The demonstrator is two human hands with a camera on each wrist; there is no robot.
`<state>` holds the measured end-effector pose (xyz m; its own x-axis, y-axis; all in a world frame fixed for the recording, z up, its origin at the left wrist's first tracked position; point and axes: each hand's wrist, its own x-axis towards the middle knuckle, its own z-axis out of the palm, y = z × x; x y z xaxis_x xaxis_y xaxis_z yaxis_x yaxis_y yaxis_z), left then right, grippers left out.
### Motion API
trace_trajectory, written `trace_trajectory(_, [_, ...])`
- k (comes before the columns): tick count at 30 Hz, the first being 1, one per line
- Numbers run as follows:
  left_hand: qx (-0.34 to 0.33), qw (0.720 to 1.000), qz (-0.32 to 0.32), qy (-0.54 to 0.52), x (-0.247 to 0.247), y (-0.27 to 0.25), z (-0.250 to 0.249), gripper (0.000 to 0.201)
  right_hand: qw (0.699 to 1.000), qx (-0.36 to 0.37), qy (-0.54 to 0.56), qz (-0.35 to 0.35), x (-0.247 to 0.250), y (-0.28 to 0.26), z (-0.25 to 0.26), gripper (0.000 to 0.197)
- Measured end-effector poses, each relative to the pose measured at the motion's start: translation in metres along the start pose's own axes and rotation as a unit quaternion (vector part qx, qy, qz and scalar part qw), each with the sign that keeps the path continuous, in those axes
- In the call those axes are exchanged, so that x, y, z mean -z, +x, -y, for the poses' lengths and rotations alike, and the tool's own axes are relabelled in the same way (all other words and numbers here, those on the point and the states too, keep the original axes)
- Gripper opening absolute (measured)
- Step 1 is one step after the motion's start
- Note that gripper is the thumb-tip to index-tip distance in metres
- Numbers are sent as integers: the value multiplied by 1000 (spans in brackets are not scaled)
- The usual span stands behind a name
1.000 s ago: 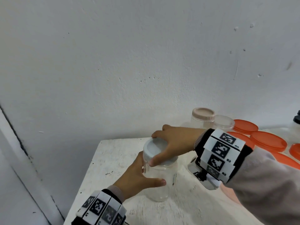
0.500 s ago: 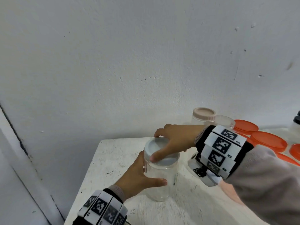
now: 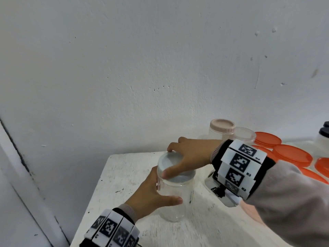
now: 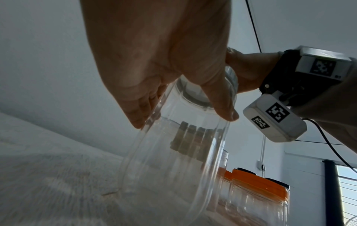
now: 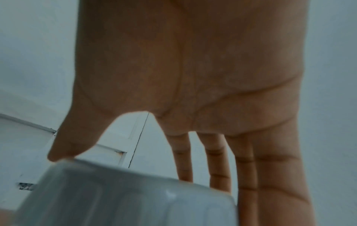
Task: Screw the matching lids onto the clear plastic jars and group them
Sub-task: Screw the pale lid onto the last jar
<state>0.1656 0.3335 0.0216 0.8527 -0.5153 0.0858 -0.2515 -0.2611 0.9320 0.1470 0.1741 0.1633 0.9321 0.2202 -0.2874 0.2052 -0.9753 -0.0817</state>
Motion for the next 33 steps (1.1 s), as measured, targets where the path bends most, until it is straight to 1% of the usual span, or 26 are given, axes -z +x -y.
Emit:
trace_trajectory(3, [4,1000,-2,14,1,1,1,89,999,34,15,22,6,-5,0,92])
trace_trajectory(6, [4,1000,-4,21,0,2,2,89,997,69,33,34,11,-8,-2,81])
trace_trajectory(9, [2,1000,-4,21,0,2,2,87,997,63,29,17,9,-6,-2,73])
trace_trajectory(11, [-2,1000,-3,19,0,2,1,87,999,40,18,-6,4,-3,0,74])
trace_trajectory(13, [-9,1000,0,13,0,2,2,90,1000,16,3,-22,-1,0,2,80])
trace_trajectory(15, [-9,1000,1,5,0,2,2,93,1000,6,-3,-15,-3,1,2,86])
trace_trajectory(17, [-2,1000,1,3,1,1,2,91,1000,17,8,8,-1,-1,0,91])
trace_trajectory(19, [4,1000,-1,9,1,1,1,89,998,47,30,32,4,-5,-3,91])
trace_trajectory(22, [3,1000,-4,19,0,2,1,88,996,68,48,38,8,-6,-5,82])
trace_trajectory(25, [5,1000,-4,13,0,3,2,88,998,51,36,16,5,-3,-5,77])
trace_trajectory(29, [-1,1000,-2,15,0,2,1,86,1000,8,19,-2,1,0,-3,85])
trace_trajectory(31, [-3,1000,0,8,0,1,1,88,1000,11,18,9,2,0,-4,89])
trace_trajectory(33, [-3,1000,-2,5,0,1,0,89,998,41,32,28,5,-2,-6,90])
